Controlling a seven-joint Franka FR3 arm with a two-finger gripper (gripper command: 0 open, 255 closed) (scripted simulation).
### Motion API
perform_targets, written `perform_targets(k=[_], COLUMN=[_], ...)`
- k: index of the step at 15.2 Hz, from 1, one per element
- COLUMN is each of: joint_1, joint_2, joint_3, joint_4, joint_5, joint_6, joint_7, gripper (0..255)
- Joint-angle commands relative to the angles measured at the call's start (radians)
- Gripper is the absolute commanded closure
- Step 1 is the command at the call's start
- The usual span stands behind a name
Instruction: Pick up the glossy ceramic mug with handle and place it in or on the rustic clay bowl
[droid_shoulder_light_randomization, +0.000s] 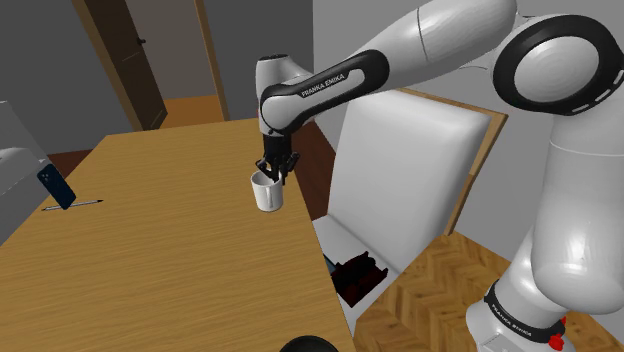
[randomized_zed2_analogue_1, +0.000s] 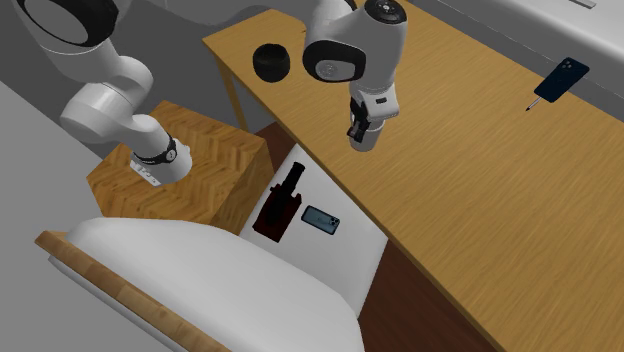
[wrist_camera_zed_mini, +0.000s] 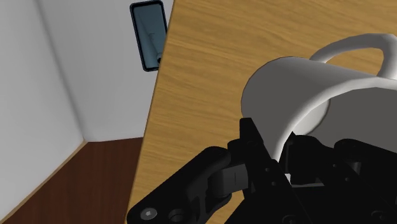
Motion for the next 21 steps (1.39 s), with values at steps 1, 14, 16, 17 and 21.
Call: perform_targets(k=[1, 14, 16, 17, 21], joint_1=[0.0, -0.001, -0.001, 0.0, 0.0], joint_2=[-0.01, -0.046, -0.049, -0.05, -0.051], joint_3=[0.001, 0.004, 0.005, 0.005, 0.005], joint_4=[0.014, 0.141, 0.164, 0.177, 0.221], joint_5=[0.002, 0.01, 0.011, 0.011, 0.011], joint_6=[-0.024, -0.186, -0.212, -0.225, -0.271], joint_7=[0.0, 0.0, 0.0, 0.0, 0.001], gripper=[255, 255, 255, 255, 255])
